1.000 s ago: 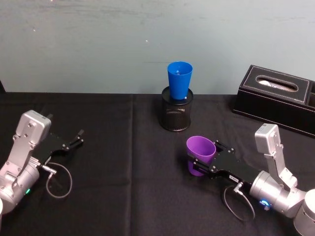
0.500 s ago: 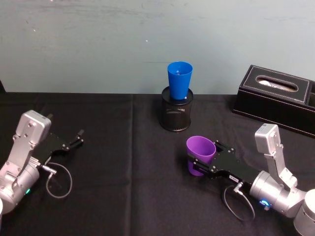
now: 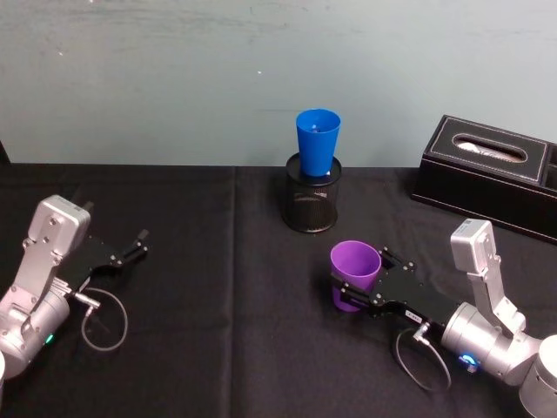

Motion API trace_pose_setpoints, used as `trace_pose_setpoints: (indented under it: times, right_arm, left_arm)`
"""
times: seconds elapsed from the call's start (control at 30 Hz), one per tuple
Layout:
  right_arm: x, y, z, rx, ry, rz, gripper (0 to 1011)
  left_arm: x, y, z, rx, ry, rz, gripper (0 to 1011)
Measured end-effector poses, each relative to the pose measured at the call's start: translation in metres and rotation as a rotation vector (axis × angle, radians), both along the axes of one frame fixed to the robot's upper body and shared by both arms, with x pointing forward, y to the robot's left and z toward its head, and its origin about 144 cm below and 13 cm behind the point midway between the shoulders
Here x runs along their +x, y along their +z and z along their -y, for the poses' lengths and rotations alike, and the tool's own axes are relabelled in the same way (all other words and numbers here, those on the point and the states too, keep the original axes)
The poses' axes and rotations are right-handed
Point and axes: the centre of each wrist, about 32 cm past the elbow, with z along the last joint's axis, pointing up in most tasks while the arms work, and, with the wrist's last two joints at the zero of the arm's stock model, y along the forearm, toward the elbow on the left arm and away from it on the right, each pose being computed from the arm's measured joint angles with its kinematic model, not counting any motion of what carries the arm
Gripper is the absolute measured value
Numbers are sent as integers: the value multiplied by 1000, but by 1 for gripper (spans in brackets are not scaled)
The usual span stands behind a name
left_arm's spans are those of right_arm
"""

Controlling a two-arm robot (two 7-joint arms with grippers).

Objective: Pick up one cup with a gripper and tap it against the other cup.

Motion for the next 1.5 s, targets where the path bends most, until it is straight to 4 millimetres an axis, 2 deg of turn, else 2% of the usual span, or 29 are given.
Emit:
trace_pose_setpoints:
  times: [0.13, 0.23, 0.3, 0.83, 1.5]
  right_arm:
    - [0, 0, 0, 0, 0, 0, 882]
    - [0, 0, 0, 0, 0, 0, 982]
    - [0, 0, 0, 0, 0, 0, 1003]
    - [0, 1, 0, -3, 3, 5, 1003]
    - [1, 11, -1, -1, 20, 50, 1003]
  left_arm:
    - [0, 0, 0, 0, 0, 0, 1011]
    - [0, 0, 0, 0, 0, 0, 1011]
    - [0, 0, 0, 0, 0, 0, 1011]
    - [0, 0, 0, 0, 0, 0, 1011]
    - [0, 0, 0, 0, 0, 0, 1012]
